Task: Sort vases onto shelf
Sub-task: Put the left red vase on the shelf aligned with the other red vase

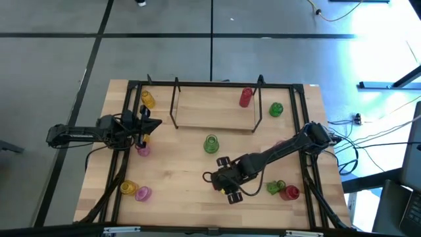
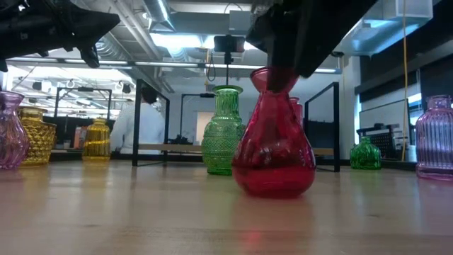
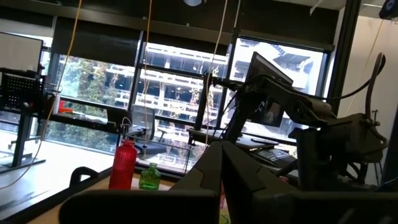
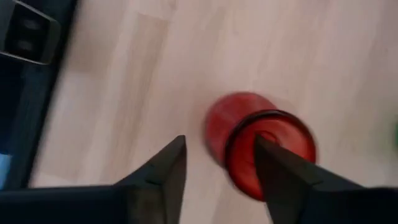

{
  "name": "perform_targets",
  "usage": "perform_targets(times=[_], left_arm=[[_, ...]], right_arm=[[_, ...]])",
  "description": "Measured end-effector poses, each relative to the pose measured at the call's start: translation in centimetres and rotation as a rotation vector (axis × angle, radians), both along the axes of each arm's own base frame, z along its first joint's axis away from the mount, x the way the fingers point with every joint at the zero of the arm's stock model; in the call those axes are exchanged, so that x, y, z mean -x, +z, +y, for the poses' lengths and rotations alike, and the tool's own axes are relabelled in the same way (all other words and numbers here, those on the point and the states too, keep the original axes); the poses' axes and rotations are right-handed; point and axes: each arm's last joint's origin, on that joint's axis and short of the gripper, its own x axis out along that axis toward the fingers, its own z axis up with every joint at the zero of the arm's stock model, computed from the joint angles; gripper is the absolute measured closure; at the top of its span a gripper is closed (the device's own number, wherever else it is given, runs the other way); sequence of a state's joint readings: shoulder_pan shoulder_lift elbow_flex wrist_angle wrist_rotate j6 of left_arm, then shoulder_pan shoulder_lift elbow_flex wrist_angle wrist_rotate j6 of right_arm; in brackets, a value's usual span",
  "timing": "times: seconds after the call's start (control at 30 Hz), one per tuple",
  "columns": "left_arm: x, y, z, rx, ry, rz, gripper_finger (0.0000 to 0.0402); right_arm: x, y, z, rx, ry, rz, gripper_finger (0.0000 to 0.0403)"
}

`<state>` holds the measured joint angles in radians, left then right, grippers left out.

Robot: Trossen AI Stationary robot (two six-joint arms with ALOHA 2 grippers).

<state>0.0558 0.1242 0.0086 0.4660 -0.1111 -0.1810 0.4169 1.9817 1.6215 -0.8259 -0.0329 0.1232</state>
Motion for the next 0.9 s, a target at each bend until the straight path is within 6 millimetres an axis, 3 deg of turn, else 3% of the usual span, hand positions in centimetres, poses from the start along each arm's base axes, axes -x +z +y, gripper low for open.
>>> perform_targets(times=[0.47,0.7,0.9], left_arm=[[0.0,0.0,0.0,-0.004,0.003,-0.001,0.04],[0.0,0.1,0.0,-0.007,0.005,-0.006,0.04],[0.0,0.1,0.0,-0.006,0.005,-0.006,0.04]], right_arm=[[0.4,0.0,-0.5,0.101,-0.025,0.012,0.0393],[0.7,0.3,-0.7,0.135,-0.035,0.022,0.0398],[0.8,2.1,-0.7,0.175,-0.041,0.048,0.0401]])
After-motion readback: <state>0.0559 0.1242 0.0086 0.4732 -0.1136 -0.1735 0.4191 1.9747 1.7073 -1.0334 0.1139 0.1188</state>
